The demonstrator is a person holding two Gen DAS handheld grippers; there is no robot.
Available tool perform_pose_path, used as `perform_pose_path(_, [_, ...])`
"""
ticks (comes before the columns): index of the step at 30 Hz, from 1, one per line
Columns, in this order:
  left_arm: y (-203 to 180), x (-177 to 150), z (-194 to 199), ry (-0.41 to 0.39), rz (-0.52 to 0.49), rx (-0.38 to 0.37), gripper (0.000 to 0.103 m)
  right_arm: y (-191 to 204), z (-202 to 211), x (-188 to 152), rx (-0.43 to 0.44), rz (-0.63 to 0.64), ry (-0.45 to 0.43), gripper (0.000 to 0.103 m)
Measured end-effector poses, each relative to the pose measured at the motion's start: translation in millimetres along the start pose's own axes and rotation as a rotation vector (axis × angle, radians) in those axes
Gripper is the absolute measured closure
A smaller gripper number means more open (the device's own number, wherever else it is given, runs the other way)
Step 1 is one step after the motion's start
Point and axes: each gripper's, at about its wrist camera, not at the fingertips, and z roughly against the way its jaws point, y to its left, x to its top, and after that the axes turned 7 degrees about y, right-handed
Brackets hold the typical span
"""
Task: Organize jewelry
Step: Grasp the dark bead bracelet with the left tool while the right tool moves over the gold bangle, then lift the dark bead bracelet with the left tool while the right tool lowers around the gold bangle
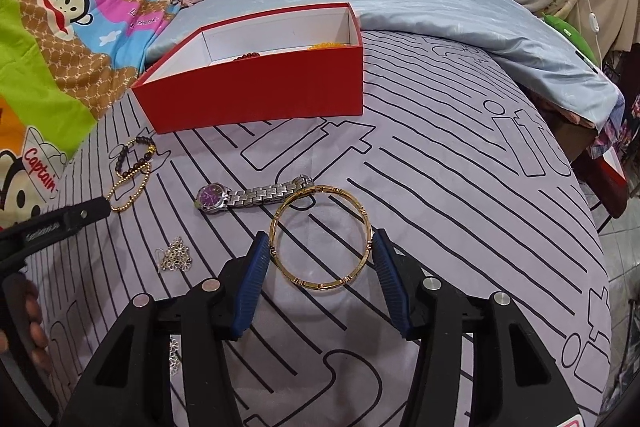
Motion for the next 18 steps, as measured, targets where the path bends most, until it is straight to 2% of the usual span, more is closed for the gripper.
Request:
perform_pose_path(5, [-1.6,11.5,-12.1,0.011,-0.011,0.006,0.056,1.5,2.7,-0.5,0.011,0.0,0.0,0.052])
perform_pose_path(10, [-8.2,12.5,-18.0,-0.011,-0.056,0.052,0.066,2.5,4.7,0.3,0.019,0.0,-0.002,0.052])
perform_pose_path(14, [-11.8,13.1,-19.1,-0.014,-0.084,0.051,0.095,2.3,5.4,0.9,0.023,-0.003,-0.003,0.052])
perform_pose_path(18, [-11.3,12.6,-16.8,-0.007,-0.087,0.022,0.099,2.2,7.0,0.4,0.025,-0.003,-0.005,0.052])
